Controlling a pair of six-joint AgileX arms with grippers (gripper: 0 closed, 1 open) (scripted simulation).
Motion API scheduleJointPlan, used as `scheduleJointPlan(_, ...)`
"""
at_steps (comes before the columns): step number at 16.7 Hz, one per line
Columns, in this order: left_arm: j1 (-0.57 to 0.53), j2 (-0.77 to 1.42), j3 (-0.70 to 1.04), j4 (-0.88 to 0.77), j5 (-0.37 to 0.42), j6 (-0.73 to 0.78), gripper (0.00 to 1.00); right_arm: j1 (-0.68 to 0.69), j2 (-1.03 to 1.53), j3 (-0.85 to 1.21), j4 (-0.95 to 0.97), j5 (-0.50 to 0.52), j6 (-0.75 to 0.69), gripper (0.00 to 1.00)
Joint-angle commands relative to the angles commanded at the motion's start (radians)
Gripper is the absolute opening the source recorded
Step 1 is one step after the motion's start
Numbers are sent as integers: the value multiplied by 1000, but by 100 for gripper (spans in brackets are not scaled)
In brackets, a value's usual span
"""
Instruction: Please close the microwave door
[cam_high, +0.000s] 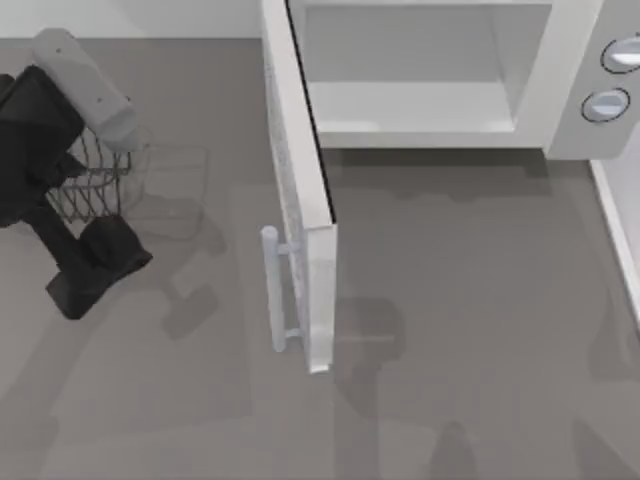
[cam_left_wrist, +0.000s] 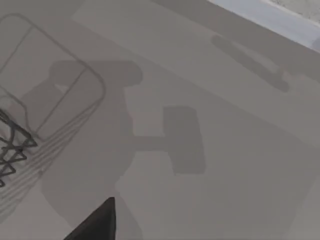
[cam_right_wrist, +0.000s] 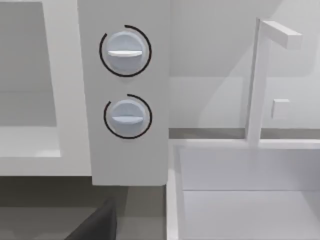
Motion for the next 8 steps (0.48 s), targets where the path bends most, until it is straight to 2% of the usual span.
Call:
scheduleJointPlan(4,-51,286,359,-243,79,153,100,0,0,0,0,0,0,100)
scheduleJointPlan(8,-83,492,668,-411,149,277,100,0,0,0,0,0,0,100)
